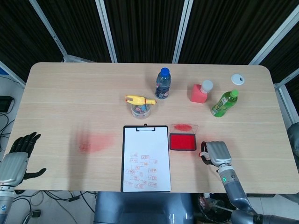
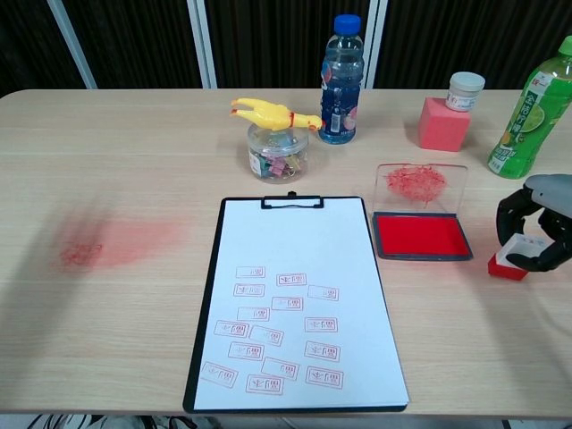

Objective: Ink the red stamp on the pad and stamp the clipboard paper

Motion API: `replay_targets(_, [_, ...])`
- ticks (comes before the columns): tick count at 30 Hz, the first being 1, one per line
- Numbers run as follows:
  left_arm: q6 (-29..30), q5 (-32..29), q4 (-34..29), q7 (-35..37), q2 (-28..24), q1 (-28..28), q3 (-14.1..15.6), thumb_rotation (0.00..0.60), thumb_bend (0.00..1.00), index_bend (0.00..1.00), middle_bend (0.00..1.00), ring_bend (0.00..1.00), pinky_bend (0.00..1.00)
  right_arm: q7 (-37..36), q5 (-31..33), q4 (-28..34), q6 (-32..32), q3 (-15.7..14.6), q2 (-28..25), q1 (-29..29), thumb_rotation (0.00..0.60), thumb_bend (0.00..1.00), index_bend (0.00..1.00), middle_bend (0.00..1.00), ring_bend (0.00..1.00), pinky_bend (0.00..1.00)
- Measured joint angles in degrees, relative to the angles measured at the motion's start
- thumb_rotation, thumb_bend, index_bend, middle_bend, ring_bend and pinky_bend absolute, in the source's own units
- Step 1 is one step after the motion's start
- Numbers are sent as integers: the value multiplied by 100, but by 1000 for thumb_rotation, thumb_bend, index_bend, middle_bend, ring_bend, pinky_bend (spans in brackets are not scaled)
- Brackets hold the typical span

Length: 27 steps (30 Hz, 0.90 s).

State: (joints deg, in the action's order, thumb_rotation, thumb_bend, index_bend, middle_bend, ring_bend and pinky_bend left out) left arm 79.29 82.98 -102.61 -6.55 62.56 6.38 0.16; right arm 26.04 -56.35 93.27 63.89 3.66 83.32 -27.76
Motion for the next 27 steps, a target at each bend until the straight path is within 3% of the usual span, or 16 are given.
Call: replay_targets(27, [-1,-7,2,13,-5,2,-5,600,56,0,0,0,0,133,129,69,8,99,54,16,600,561,872,721,826,927])
